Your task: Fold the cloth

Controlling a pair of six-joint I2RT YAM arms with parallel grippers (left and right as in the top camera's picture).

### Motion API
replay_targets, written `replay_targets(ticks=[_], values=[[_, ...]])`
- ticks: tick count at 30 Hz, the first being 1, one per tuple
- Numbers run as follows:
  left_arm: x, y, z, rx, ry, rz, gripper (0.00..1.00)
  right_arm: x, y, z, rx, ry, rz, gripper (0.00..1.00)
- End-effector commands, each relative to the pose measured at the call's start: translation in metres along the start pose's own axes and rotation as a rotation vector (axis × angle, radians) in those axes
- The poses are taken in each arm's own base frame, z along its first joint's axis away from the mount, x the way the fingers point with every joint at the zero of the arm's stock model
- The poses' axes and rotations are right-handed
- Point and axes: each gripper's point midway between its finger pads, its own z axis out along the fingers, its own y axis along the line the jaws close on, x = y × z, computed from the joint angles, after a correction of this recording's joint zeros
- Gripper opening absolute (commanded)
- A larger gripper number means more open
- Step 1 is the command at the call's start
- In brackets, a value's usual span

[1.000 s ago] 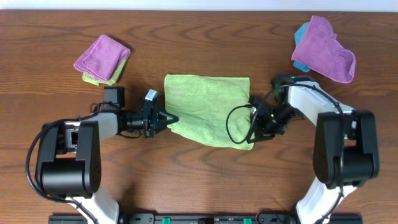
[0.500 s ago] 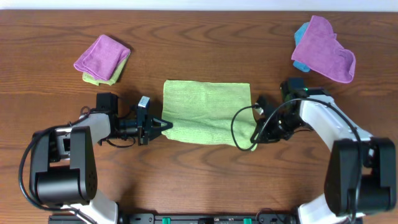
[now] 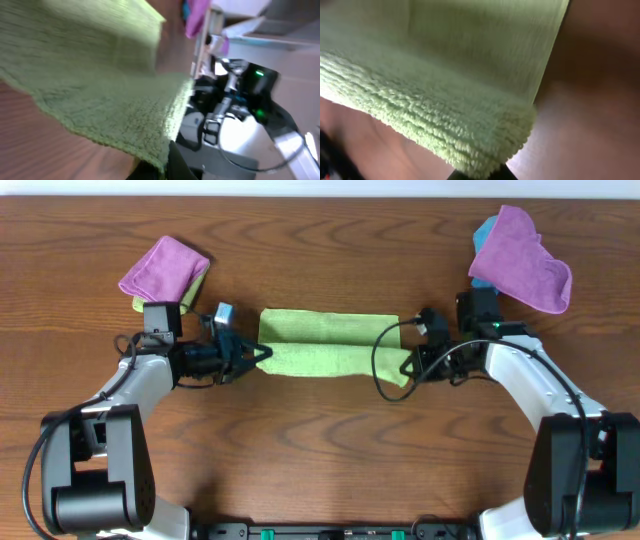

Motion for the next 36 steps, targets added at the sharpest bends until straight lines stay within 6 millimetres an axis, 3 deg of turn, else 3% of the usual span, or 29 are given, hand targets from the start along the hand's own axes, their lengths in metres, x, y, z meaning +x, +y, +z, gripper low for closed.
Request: replay_targets(ticks=[1, 8, 15, 24, 36], values=[[-0.015, 0.013, -0.003, -0.108, -0.077, -0.015, 0.06, -0.015, -0.009, -0.005, 0.053, -0.067, 0.034, 0.01], [-0.035, 0.023, -0.007, -0.188, -0.164, 0.045, 0.06, -0.049, -0.017, -0.008, 0.111, -0.196, -0.001, 0.01], [-0.056, 0.022, -0.005, -0.220, -0.246, 0.106, 0.06, -0.069, -0.007, -0.002, 0.126, -0.265, -0.053, 0.01], [-0.072, 0.031, 0.018, -0.253, -0.286, 0.140, 0.06, -0.086, -0.012, 0.014, 0.186, -0.313, -0.094, 0.01], [-0.096, 0.055, 0.026, -0.262, -0.352, 0.132, 0.06, -0.108, -0.029, 0.036, 0.211, -0.371, -0.113, 0.01]])
